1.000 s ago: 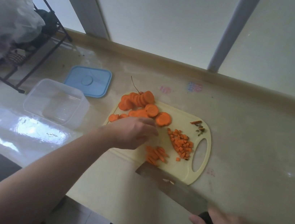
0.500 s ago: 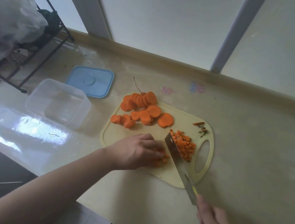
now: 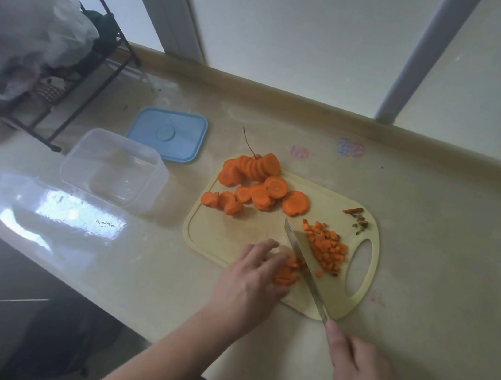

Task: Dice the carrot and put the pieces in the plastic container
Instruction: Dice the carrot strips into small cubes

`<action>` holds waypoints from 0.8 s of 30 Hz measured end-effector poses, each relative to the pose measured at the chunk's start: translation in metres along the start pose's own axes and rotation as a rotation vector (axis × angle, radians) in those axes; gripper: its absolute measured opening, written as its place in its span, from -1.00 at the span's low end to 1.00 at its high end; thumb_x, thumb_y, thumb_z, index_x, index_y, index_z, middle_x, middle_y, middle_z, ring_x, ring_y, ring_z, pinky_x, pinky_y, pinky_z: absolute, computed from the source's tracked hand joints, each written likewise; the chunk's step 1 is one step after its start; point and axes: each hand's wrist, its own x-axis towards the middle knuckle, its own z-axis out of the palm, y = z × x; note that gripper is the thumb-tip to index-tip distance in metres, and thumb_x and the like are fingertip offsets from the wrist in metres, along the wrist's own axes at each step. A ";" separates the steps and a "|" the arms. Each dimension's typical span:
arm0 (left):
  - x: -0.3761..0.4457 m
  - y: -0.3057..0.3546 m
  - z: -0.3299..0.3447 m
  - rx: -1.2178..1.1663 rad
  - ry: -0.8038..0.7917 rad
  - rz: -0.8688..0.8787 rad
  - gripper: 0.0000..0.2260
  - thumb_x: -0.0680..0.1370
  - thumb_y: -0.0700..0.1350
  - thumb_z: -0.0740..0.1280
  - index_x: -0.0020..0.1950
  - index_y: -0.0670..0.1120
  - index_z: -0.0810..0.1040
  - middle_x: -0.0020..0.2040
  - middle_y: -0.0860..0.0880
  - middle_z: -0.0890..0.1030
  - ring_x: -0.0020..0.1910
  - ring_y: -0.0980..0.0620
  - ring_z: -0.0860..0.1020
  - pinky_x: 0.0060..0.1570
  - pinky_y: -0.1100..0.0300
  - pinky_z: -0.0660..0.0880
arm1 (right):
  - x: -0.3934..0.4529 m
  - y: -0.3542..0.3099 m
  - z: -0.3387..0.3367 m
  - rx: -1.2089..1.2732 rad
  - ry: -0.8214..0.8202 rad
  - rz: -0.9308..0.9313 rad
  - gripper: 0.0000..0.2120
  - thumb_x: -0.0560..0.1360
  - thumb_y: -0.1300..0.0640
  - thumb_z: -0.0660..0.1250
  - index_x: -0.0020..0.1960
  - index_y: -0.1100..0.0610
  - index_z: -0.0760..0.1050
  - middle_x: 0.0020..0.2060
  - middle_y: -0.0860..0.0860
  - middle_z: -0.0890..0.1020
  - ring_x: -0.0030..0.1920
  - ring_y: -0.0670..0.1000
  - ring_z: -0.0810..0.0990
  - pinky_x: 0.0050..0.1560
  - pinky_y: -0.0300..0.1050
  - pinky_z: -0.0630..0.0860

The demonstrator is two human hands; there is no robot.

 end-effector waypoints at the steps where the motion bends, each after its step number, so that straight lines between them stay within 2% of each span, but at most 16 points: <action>1: -0.002 -0.001 -0.002 0.010 -0.017 -0.057 -0.52 0.35 0.00 0.58 0.23 -0.06 0.62 0.22 -0.05 0.55 0.08 -0.05 0.52 -0.03 0.15 0.55 | 0.000 0.000 0.001 0.003 0.006 0.004 -0.45 0.57 -0.18 0.10 -0.34 0.22 0.46 -0.45 0.09 0.60 -0.36 -0.10 0.58 -0.23 -0.15 0.43; 3: -0.003 -0.004 -0.006 -0.031 -0.039 -0.149 -0.46 0.33 0.05 0.57 0.27 -0.07 0.60 0.19 -0.06 0.55 0.10 -0.07 0.56 -0.02 0.14 0.57 | 0.001 0.000 0.001 0.011 0.016 0.018 -0.44 0.57 -0.20 0.09 -0.33 0.23 0.46 -0.45 0.10 0.61 -0.36 -0.08 0.58 -0.23 -0.15 0.44; 5: -0.001 -0.005 -0.010 -0.096 -0.066 -0.205 -0.51 0.38 0.07 0.48 0.26 -0.09 0.61 0.15 -0.05 0.56 0.07 -0.06 0.58 0.03 0.18 0.55 | 0.000 -0.001 0.002 0.011 0.013 0.026 -0.43 0.56 -0.21 0.08 -0.33 0.24 0.45 -0.44 0.11 0.60 -0.36 -0.07 0.58 -0.22 -0.14 0.45; 9: 0.002 0.002 -0.010 -0.203 -0.101 -0.250 -0.57 0.39 -0.12 0.54 0.24 -0.15 0.64 0.11 -0.06 0.58 0.04 -0.04 0.58 0.09 0.37 0.38 | -0.002 -0.010 0.010 -0.015 -0.003 -0.006 -0.46 0.57 -0.20 0.06 -0.34 0.18 0.47 -0.44 0.07 0.60 -0.34 -0.06 0.56 -0.20 -0.09 0.42; 12: 0.000 0.006 -0.007 -0.211 -0.063 -0.255 -0.58 0.35 -0.14 0.57 0.19 -0.15 0.65 0.07 -0.05 0.59 -0.02 0.05 0.55 0.06 0.42 0.36 | -0.001 -0.014 0.014 -0.016 -0.009 -0.014 -0.45 0.56 -0.22 0.06 -0.30 0.20 0.49 -0.45 0.08 0.59 -0.38 -0.08 0.53 -0.23 -0.08 0.39; 14: -0.001 0.007 -0.007 -0.218 -0.045 -0.233 -0.59 0.35 -0.14 0.58 0.17 -0.15 0.65 0.08 -0.05 0.58 -0.04 0.10 0.52 0.07 0.47 0.35 | 0.000 -0.014 0.013 0.041 -0.021 -0.003 -0.40 0.49 -0.27 0.03 -0.35 0.22 0.44 -0.47 0.12 0.58 -0.42 -0.05 0.54 -0.27 -0.07 0.42; 15: -0.001 0.007 -0.008 -0.222 -0.043 -0.224 -0.59 0.36 -0.12 0.57 0.18 -0.14 0.65 0.09 -0.05 0.58 -0.04 0.09 0.53 0.05 0.45 0.39 | 0.000 -0.014 0.011 0.067 -0.021 0.005 -0.40 0.44 -0.31 0.02 -0.38 0.21 0.40 -0.47 0.13 0.58 -0.47 -0.06 0.52 -0.30 -0.08 0.44; 18: 0.001 0.004 -0.015 -0.210 -0.081 -0.217 -0.53 0.39 0.03 0.49 0.26 -0.08 0.61 0.19 -0.03 0.54 -0.09 -0.04 0.62 -0.05 0.19 0.58 | -0.001 -0.013 0.004 0.079 -0.011 0.015 -0.42 0.39 -0.34 0.00 -0.42 0.16 0.36 -0.53 0.08 0.53 -0.53 -0.10 0.44 -0.33 -0.11 0.42; 21: 0.005 0.002 -0.017 -0.170 -0.150 -0.181 -0.45 0.38 0.03 0.56 0.34 -0.07 0.57 0.28 -0.04 0.51 0.05 -0.09 0.61 0.01 0.12 0.57 | -0.004 -0.011 -0.001 0.086 0.010 0.007 -0.46 0.39 -0.32 0.01 -0.43 0.13 0.34 -0.58 0.01 0.46 -0.56 -0.14 0.37 -0.34 -0.10 0.38; 24: 0.010 0.004 -0.014 -0.141 -0.182 -0.125 -0.48 0.39 0.03 0.53 0.31 -0.08 0.58 0.25 -0.04 0.53 0.10 -0.08 0.59 0.02 0.10 0.58 | -0.005 -0.005 -0.001 0.084 0.011 -0.004 -0.46 0.36 -0.35 0.02 -0.45 0.09 0.34 -0.60 -0.01 0.44 -0.57 -0.14 0.34 -0.36 -0.09 0.35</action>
